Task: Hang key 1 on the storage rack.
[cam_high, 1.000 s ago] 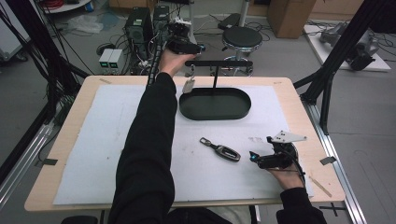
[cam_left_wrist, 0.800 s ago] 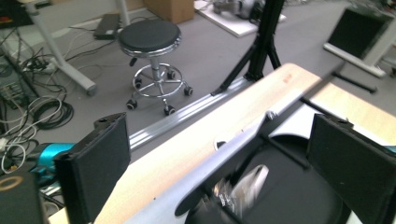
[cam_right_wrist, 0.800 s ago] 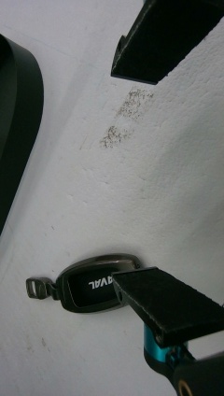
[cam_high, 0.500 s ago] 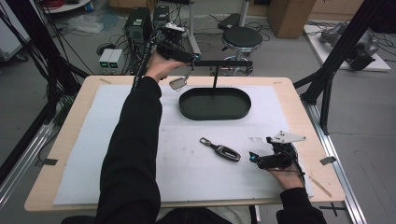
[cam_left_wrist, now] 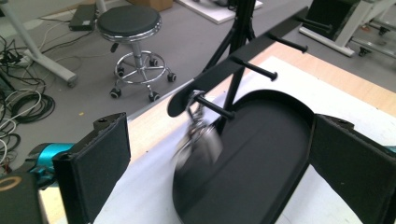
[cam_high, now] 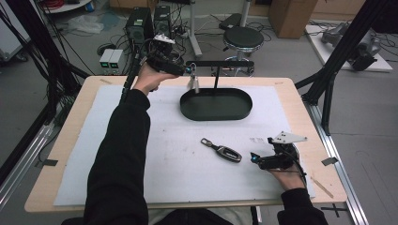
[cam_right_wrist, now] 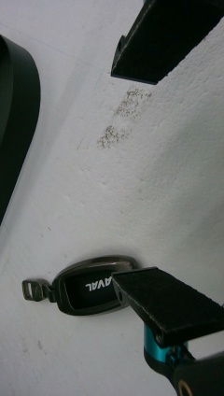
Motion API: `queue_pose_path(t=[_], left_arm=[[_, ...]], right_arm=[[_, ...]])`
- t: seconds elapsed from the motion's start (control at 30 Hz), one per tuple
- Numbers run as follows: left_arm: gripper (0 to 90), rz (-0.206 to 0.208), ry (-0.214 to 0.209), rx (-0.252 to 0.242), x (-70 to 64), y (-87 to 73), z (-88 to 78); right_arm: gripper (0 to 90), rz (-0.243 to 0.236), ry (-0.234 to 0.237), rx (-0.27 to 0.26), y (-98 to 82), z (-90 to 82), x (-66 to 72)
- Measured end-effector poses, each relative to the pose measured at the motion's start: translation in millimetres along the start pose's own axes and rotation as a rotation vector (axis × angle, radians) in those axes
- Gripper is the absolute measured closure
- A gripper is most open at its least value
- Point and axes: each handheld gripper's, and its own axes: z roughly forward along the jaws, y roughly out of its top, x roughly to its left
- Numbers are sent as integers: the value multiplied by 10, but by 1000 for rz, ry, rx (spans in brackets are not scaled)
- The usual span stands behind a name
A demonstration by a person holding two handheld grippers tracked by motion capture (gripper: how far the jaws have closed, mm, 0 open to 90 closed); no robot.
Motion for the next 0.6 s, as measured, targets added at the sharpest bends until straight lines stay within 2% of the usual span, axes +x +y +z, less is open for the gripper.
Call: queue_pose_path(t=[0.2, 0.33, 0.6], left_arm=[[66, 18, 7, 10, -34, -51, -38], [66, 53, 28, 8, -63, -124, -79], [66, 60, 8, 15, -120, -284, -186]], right_arm=[[32, -2, -1, 0, -5, -4, -2], [32, -1, -2, 0, -7, -7, -6], [32, -5, 0, 2, 3, 6, 7]])
